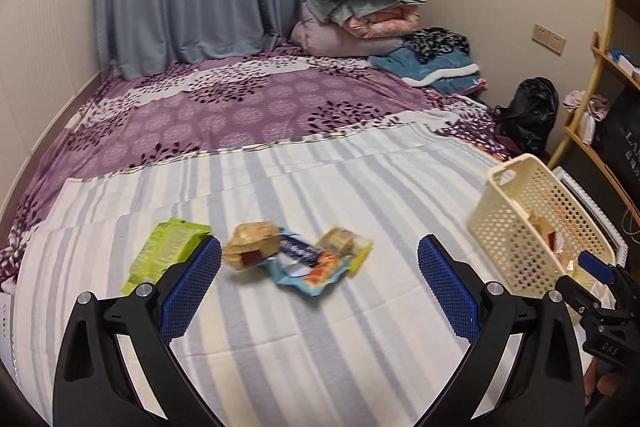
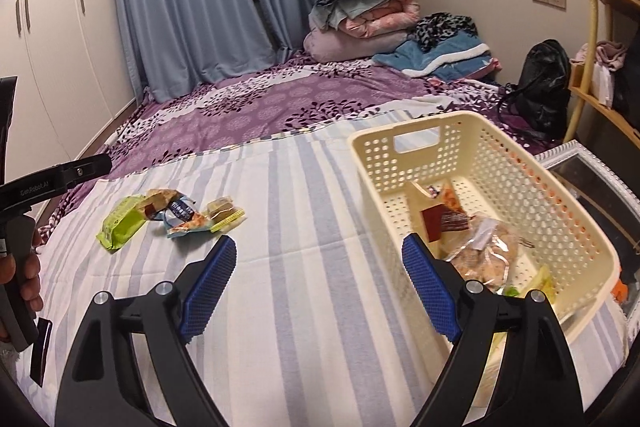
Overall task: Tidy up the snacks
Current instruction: 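Move both tools back from the basket to the remaining snacks, then grasp lime-green wafer pack with left tool while right tool grasps small clear cake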
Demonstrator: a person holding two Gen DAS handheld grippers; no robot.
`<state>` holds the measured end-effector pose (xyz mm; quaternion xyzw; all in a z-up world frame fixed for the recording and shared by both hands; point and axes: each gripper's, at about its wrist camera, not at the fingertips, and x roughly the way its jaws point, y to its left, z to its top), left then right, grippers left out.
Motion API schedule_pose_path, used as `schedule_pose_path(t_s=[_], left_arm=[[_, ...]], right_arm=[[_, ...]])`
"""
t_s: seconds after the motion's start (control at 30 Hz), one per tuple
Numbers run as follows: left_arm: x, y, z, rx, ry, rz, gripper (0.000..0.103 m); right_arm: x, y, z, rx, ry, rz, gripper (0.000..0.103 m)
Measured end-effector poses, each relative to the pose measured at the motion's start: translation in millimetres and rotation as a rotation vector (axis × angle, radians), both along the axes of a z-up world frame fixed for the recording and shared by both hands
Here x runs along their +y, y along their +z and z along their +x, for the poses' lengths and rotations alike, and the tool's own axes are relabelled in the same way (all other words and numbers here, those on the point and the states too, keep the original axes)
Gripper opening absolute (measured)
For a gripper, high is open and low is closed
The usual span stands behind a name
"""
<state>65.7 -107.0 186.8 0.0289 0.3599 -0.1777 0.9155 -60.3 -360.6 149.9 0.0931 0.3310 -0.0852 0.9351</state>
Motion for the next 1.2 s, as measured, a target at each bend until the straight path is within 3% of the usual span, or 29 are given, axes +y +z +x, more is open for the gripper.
schedule_pose_path(t_s=[0.33, 0.73, 1.2], left_arm=[[72, -26, 28, 0.047, 0.122, 0.007, 0.1], [122, -75, 72, 0.109, 0.206, 0.062, 0.1], [127, -143, 135, 0.217, 0.099, 0.135, 0.1]], right_arm=[[30, -21, 29, 0.058, 0.061, 0.012, 0.084], [46, -39, 56, 0.12, 0.105, 0.005, 0.084], [58, -65, 87, 0.186, 0.141, 0.019, 0.085]])
